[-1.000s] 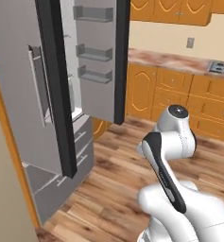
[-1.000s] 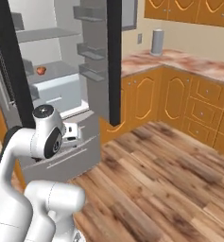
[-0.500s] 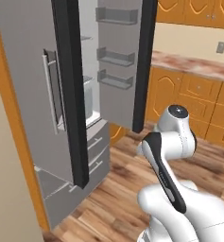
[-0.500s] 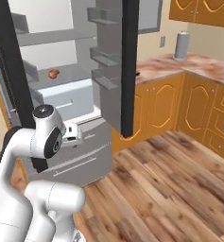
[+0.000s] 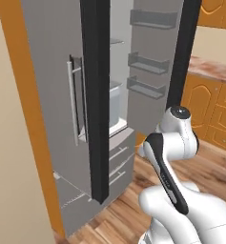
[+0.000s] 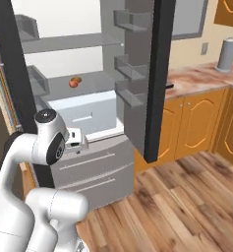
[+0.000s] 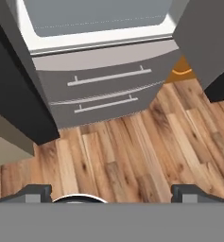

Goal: Pick up the peach and kiwi from the fridge and place one fruit on each plate on the dining counter.

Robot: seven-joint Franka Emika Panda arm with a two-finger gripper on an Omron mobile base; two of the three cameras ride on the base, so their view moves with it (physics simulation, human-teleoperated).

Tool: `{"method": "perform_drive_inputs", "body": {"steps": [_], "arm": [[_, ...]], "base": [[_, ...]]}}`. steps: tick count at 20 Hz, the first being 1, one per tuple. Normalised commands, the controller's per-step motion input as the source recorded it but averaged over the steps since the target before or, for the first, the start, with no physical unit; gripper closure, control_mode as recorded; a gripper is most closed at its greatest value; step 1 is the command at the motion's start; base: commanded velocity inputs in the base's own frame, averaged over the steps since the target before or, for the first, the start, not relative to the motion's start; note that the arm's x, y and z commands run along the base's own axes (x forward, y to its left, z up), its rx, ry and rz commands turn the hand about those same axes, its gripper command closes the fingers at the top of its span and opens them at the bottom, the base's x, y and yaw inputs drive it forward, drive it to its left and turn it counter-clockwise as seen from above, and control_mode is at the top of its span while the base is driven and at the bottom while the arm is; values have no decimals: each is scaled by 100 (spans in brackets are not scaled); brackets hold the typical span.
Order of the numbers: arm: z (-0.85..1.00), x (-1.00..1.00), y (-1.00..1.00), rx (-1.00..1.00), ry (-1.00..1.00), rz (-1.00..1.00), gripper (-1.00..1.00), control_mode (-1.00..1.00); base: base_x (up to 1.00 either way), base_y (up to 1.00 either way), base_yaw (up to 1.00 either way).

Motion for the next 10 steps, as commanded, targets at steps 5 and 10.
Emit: {"method": "perform_drive_inputs", "body": {"steps": [5,10], "arm": [[0,0,0,0,0,0,-100,100],[0,0,0,0,0,0,-100,100]], "base": [[34,-25,11],[23,-50,0]]}}
